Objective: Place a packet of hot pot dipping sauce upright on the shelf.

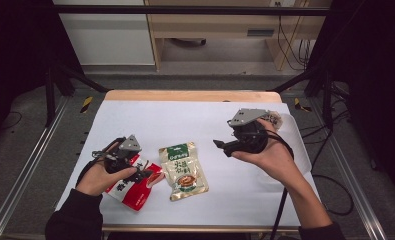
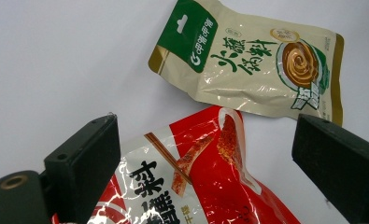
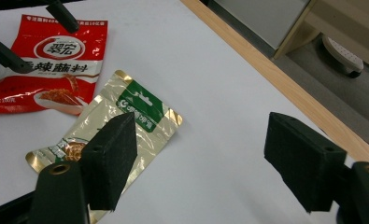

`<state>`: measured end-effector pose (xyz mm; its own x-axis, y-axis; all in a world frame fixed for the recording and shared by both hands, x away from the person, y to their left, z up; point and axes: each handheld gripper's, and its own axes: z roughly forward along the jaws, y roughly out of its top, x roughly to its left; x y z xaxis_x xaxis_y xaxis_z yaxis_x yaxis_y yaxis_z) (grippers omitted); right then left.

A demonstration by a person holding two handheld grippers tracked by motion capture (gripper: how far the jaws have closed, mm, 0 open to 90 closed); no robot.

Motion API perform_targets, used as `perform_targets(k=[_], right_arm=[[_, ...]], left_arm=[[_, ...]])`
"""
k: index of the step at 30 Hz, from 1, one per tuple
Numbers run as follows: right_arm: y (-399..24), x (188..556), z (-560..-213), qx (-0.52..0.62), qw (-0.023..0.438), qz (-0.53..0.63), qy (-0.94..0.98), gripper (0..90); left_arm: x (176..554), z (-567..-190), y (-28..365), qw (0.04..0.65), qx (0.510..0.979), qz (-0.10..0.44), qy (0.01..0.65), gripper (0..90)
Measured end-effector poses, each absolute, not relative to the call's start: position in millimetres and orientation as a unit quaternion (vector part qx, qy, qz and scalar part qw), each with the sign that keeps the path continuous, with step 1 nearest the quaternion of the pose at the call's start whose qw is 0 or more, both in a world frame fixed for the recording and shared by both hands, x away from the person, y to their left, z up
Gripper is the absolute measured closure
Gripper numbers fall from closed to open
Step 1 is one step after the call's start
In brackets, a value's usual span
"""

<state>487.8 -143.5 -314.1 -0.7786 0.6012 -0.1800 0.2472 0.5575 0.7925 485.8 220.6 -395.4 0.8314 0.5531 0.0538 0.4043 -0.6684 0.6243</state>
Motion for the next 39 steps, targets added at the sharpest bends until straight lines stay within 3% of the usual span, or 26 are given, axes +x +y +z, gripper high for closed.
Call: perform_targets(k=[21, 28, 39], right_arm=[[-99, 484, -352, 0.241, 0.191, 0.399, 0.864, 26.5], [-88, 480, -372, 0.241, 0.172, 0.396, 0.869, 23.1], [-78, 471, -405, 0.248, 0.183, 0.385, 0.870, 26.5]], left_arm=[[485, -391, 224, 0.315, 0.902, 0.127, 0.267, 9.6], [488, -394, 221, 0.309, 0.904, 0.127, 0.265, 13.0], [513, -413, 204, 0.290, 0.913, 0.114, 0.263, 19.4]])
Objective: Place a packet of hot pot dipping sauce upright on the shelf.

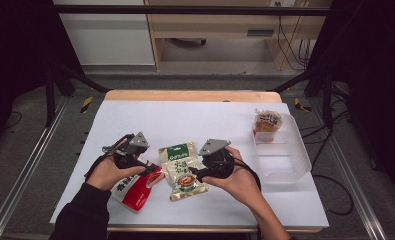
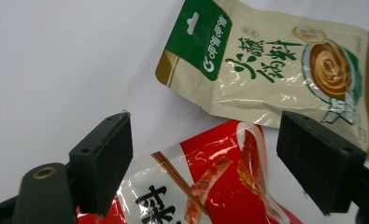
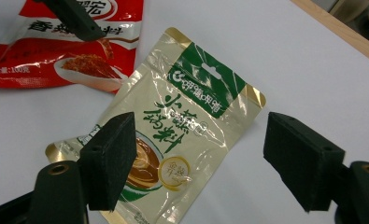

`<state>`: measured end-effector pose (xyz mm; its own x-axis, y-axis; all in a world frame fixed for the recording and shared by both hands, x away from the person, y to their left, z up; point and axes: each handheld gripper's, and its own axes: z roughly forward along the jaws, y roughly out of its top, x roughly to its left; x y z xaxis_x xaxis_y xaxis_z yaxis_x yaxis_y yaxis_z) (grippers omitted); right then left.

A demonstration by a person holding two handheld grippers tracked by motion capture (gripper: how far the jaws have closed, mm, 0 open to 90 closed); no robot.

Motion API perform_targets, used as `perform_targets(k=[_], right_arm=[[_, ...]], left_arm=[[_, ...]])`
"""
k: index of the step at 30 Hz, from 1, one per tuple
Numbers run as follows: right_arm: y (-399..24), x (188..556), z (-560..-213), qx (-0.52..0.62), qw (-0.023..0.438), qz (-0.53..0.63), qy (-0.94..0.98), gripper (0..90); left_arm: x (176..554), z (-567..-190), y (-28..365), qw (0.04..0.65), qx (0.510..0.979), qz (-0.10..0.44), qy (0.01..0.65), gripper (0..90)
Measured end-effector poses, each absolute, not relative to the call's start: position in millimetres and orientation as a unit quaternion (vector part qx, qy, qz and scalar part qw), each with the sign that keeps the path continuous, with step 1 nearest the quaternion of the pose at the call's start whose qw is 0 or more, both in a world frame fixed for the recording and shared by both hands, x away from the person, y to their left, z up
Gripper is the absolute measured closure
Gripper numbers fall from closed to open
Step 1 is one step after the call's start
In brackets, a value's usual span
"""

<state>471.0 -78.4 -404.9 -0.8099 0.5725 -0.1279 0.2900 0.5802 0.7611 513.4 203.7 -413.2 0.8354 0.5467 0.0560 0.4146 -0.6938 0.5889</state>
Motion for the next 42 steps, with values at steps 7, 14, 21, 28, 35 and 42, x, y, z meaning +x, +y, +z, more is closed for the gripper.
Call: perform_targets(k=[7, 14, 21, 28, 35, 42], right_arm=[[-75, 468, -419, 0.252, 0.178, 0.384, 0.870, 28.4], [-76, 466, -428, 0.261, 0.167, 0.384, 0.870, 29.1], [-77, 467, -428, 0.263, 0.164, 0.385, 0.869, 29.1], [-79, 468, -428, 0.263, 0.163, 0.384, 0.870, 29.1], [-79, 468, -428, 0.263, 0.162, 0.385, 0.870, 29.1], [-79, 469, -428, 0.263, 0.162, 0.384, 0.870, 28.9]], left_arm=[[529, -424, 194, 0.283, 0.918, 0.099, 0.258, 25.6], [543, -434, 186, 0.283, 0.920, 0.076, 0.261, 33.7], [550, -441, 182, 0.277, 0.920, 0.066, 0.270, 40.9], [553, -445, 179, 0.288, 0.918, 0.045, 0.270, 52.4], [552, -444, 177, 0.291, 0.919, 0.037, 0.265, 68.4], [549, -439, 173, 0.292, 0.917, 0.043, 0.267, 83.6]])
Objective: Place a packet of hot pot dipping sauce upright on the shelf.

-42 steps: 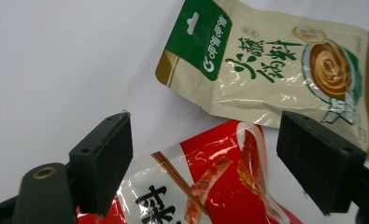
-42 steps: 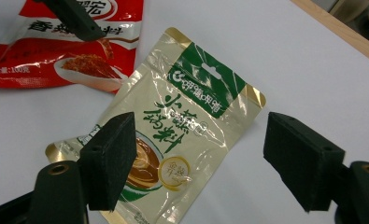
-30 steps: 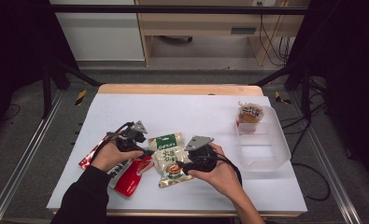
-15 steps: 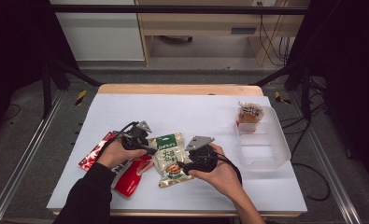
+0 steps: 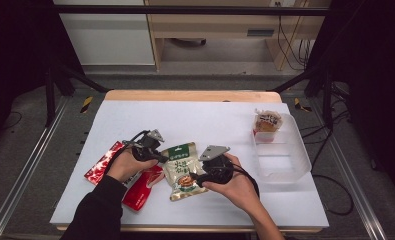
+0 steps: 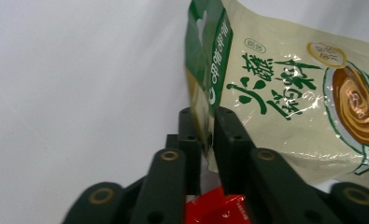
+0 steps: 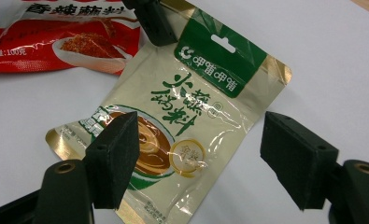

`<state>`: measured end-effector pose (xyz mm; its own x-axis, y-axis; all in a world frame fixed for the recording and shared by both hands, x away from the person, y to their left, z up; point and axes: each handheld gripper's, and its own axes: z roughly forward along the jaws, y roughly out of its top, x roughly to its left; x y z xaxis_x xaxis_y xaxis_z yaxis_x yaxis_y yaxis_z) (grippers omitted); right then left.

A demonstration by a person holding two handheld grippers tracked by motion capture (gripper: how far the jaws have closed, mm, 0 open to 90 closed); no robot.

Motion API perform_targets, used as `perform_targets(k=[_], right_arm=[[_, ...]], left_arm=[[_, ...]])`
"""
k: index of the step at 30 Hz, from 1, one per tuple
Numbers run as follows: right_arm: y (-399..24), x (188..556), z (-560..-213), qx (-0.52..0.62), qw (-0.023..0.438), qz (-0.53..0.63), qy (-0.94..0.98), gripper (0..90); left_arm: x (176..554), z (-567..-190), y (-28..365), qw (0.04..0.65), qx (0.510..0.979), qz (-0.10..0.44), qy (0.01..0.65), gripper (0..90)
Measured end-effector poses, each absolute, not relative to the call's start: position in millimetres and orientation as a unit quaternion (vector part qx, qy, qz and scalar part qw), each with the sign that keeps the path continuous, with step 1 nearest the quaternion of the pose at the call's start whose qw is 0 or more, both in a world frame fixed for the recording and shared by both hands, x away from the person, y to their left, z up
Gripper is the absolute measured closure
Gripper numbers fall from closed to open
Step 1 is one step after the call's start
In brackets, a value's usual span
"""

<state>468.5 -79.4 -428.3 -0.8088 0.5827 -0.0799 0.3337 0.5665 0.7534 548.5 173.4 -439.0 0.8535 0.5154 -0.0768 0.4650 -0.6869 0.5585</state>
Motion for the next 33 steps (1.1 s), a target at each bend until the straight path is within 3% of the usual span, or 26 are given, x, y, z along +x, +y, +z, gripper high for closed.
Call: perform_targets(k=[2, 33], right_arm=[[-79, 469, -428, 0.264, 0.162, 0.383, 0.870, 28.8], [-85, 494, -390, 0.242, 0.188, 0.340, 0.889, 31.3]], left_arm=[[548, -436, 173, 0.295, 0.916, 0.039, 0.268, 89.5], [520, -376, 165, 0.318, 0.924, 0.079, 0.197, 90.0]])
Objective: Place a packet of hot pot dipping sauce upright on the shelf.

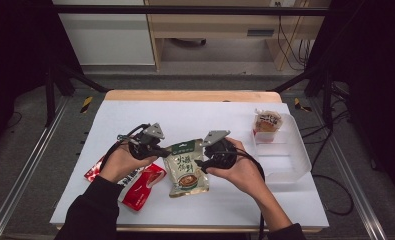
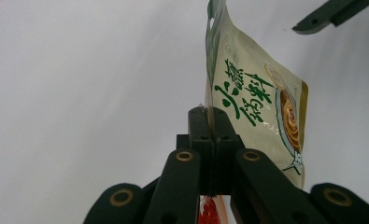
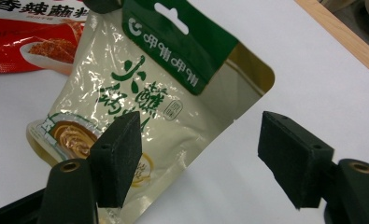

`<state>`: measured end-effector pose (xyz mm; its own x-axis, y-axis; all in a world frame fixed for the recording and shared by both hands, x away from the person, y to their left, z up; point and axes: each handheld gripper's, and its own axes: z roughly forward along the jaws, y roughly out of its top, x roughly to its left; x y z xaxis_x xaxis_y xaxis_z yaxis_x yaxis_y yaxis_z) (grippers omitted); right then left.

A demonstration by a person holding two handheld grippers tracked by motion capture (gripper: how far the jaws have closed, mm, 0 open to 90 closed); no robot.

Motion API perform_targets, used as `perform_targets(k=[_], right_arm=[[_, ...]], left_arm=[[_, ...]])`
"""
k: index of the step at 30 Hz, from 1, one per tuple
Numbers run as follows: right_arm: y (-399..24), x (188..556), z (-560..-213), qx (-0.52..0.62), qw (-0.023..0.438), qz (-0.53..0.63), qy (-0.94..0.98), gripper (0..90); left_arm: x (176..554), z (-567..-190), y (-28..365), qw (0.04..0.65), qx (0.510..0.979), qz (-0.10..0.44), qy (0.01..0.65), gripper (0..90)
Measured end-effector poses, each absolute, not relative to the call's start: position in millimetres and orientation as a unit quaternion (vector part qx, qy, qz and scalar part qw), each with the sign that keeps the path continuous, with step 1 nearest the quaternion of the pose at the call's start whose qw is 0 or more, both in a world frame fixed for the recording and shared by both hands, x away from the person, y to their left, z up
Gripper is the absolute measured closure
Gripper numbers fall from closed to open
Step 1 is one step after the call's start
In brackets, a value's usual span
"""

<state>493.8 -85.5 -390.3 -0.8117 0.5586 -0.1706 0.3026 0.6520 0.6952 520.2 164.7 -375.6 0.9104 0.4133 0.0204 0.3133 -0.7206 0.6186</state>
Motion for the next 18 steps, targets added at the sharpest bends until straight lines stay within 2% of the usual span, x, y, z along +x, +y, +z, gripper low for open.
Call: perform_targets(k=[10, 18], right_arm=[[-80, 512, -380, 0.233, 0.184, 0.322, 0.899, 33.7], [-72, 522, -378, 0.207, 0.157, 0.324, 0.910, 47.2]], left_arm=[[517, -366, 166, 0.321, 0.925, 0.083, 0.187, 90.0], [515, -360, 165, 0.321, 0.927, 0.085, 0.177, 90.0]])
